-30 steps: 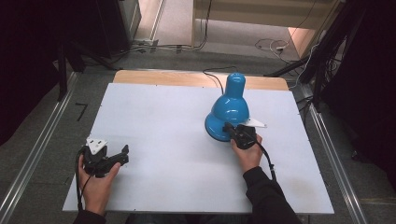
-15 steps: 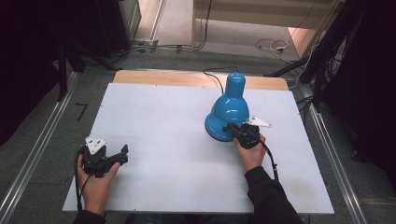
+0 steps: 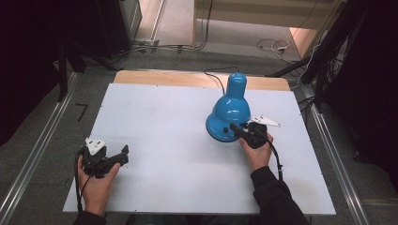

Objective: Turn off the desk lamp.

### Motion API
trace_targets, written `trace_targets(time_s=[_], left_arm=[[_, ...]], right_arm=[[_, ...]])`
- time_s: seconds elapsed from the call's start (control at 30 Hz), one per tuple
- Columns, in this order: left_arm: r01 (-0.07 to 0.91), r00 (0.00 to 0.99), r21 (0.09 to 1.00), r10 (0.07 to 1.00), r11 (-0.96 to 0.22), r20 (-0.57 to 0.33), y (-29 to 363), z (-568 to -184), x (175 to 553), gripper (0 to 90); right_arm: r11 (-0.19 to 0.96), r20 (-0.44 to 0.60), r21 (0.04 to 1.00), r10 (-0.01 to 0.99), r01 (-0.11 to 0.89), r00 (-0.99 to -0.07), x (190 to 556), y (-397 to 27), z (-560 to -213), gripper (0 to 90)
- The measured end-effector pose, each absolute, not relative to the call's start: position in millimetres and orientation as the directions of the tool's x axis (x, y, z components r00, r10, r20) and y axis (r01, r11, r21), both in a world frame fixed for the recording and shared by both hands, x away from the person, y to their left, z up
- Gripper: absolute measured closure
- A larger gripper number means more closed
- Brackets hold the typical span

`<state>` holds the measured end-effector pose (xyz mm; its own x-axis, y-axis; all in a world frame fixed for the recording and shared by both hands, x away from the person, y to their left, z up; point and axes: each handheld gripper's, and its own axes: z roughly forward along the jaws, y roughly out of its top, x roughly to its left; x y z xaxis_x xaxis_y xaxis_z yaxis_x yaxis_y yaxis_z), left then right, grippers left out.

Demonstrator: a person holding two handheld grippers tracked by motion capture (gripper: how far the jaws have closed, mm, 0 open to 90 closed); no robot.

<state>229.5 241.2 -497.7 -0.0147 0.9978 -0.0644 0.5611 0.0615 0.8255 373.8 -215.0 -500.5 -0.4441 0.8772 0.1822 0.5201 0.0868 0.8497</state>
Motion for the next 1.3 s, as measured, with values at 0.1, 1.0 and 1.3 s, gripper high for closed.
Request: trace_targets(time_s=[0.1,1.0,1.3], left_arm=[[0.561,-0.017,0.825,0.998,0.064,-0.066,241.5,-497.7,229.3,13.4],[0.560,-0.019,0.826,0.997,0.069,-0.070,241.0,-498.0,230.2,13.5],[0.563,-0.019,0.824,0.997,0.068,-0.070,241.3,-498.5,230.6,13.5]], right_arm=[[0.098,0.179,0.843,0.876,0.529,-0.448,373.6,-217.4,-500.2,38.4],[0.096,0.169,0.832,0.894,0.547,-0.414,365.8,-251.5,-496.6,25.0],[0.094,0.171,0.829,0.896,0.551,-0.410,364.0,-255.1,-496.0,24.0]])
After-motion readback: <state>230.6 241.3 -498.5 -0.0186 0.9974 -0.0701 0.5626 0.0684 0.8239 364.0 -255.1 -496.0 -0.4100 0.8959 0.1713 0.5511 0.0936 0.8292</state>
